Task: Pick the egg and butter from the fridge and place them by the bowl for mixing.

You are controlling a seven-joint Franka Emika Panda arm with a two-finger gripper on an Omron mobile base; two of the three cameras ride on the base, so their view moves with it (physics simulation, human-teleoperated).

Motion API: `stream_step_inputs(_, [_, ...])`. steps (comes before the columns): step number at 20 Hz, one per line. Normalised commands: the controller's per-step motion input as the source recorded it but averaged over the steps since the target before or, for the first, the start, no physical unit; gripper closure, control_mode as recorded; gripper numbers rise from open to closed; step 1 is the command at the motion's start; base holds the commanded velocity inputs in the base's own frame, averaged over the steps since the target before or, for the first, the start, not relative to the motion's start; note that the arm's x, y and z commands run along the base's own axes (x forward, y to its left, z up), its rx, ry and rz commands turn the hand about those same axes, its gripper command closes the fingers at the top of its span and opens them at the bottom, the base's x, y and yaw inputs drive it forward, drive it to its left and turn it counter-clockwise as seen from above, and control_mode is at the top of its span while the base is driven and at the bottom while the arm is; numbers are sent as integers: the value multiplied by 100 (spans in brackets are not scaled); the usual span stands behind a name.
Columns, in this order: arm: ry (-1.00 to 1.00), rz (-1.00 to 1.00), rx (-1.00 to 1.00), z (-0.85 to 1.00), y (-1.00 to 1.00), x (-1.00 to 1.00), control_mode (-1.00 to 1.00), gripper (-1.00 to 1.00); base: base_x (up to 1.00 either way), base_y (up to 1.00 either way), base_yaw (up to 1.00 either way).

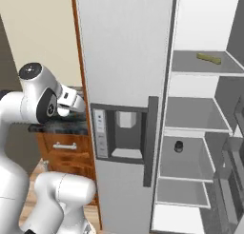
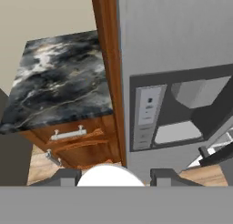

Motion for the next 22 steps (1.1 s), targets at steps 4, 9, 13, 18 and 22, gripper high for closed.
stream_step_inputs(4, [0, 0, 0, 0, 0, 0, 100, 100, -9, 59, -39])
stream_step_inputs(9, [0, 0, 0, 0, 0, 0, 100, 100, 0, 31, -74])
stream_step_inputs(13, [0, 0, 0, 0, 0, 0, 100, 100, 0, 29, -76])
stream_step_inputs(18, [0, 0, 0, 0, 0, 0, 100, 100, 0, 26, -79])
stream_step_inputs(22, [0, 0, 0, 0, 0, 0, 100, 100, 0, 22, -84])
